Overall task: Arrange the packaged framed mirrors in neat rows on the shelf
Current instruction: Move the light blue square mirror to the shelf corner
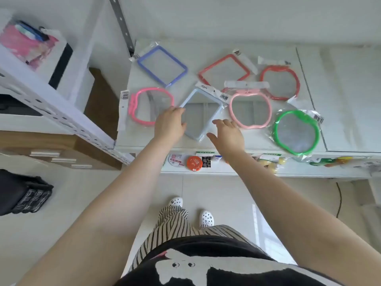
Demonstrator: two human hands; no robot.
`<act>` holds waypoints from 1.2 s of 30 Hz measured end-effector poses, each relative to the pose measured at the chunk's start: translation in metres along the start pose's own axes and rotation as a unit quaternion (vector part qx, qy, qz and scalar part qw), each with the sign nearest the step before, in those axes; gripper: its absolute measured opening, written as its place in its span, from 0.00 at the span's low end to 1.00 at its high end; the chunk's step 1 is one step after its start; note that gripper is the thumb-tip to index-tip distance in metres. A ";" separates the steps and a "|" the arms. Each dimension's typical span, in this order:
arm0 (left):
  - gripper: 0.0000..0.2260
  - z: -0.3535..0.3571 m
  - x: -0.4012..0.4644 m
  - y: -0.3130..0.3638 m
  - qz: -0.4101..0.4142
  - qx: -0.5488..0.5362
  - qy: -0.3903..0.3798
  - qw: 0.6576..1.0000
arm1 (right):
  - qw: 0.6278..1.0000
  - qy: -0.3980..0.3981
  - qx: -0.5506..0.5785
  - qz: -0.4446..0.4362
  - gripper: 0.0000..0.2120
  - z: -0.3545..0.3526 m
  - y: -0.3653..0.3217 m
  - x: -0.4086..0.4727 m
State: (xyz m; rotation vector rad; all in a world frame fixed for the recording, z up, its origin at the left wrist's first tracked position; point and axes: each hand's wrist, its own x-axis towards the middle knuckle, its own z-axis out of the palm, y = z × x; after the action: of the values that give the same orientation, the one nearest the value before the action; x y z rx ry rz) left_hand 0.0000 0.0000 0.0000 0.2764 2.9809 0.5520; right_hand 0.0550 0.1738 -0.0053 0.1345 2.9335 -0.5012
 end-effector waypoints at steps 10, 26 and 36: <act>0.30 0.015 0.042 -0.023 0.015 0.057 -0.087 0.994 | 0.971 -0.003 0.115 0.211 0.21 0.035 -0.033 0.024; 0.21 -0.027 0.058 0.018 -0.060 -0.449 -0.201 0.869 | 0.792 0.154 0.486 0.334 0.19 -0.029 -0.016 0.021; 0.24 -0.014 0.038 0.140 0.012 -0.580 -0.327 0.746 | 0.677 0.282 0.604 0.312 0.17 -0.096 0.082 -0.057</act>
State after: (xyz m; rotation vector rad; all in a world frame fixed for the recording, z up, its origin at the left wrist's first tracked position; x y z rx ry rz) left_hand -0.0170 0.1311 0.0615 0.2795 1.5318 1.6982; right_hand 0.1069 0.2800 0.0674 1.5617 2.0656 -2.4105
